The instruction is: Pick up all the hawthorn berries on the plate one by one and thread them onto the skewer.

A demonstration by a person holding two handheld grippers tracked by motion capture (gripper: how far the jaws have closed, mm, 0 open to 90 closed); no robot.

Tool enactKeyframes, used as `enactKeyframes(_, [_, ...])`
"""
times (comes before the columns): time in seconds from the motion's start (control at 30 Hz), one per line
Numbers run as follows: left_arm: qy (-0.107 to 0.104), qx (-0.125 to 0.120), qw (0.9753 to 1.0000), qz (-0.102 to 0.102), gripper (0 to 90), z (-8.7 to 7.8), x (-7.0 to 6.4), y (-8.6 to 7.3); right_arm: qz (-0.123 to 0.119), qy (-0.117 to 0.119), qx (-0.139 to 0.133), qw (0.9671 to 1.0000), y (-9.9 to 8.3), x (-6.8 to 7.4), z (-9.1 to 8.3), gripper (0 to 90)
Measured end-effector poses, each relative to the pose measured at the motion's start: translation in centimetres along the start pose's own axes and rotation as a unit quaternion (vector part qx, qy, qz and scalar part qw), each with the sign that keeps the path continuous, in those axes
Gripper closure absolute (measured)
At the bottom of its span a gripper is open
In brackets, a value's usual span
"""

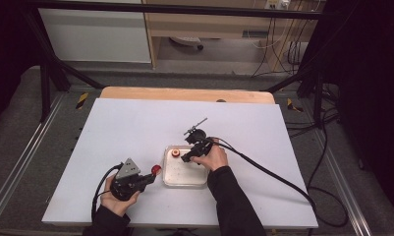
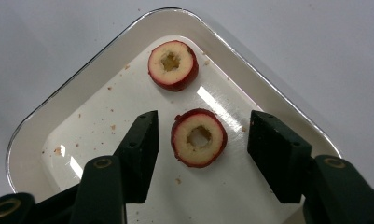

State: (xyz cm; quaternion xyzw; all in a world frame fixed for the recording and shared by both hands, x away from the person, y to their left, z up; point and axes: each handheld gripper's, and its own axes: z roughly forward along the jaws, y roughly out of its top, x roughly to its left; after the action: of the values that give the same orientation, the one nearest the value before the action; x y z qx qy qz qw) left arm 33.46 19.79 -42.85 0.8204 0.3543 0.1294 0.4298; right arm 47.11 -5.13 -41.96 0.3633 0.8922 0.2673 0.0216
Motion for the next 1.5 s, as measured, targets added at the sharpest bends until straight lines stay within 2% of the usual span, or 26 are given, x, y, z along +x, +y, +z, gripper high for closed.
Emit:
enactKeyframes(0.07, [0.000,0.000,1.0000,0.000,87.9,0.0,0.0,0.0,0.006,0.004,-0.001,1.0000,0.0,0.0,0.1,47.3])
enactKeyframes(0.5, [0.000,0.001,1.0000,0.001,87.8,0.1,-0.1,0.0,0.006,0.009,0.006,0.9999,-0.1,-0.1,0.7,59.6])
enactKeyframes(0.77, [0.001,-0.001,1.0000,0.002,87.9,0.0,-0.1,0.0,0.017,0.010,0.007,0.9998,-0.1,-0.1,0.2,60.6])
enactKeyframes(1.13, [0.002,-0.007,1.0000,0.003,87.8,-0.2,-0.3,0.1,0.037,0.028,-0.052,0.9976,-0.3,1.1,-3.4,60.9])
enactKeyframes(1.27, [0.002,-0.010,0.9999,0.003,87.9,-0.3,-0.4,0.2,0.047,0.038,-0.080,0.9950,-0.8,1.5,-4.4,60.9])
enactKeyframes(1.33, [0.003,-0.013,0.9999,0.003,87.9,-0.3,-0.5,0.2,0.052,0.045,-0.099,0.9927,-1.2,1.5,-4.8,60.9])
enactKeyframes(1.4, [0.003,-0.014,0.9999,0.002,87.8,-0.3,-0.5,0.2,0.065,0.055,-0.120,0.9892,-1.6,1.4,-5.1,60.9])
enactKeyframes(1.5, [0.003,-0.016,0.9999,0.002,87.8,-0.3,-0.7,0.3,0.077,0.069,-0.158,0.9819,-2.4,1.5,-5.7,60.9])
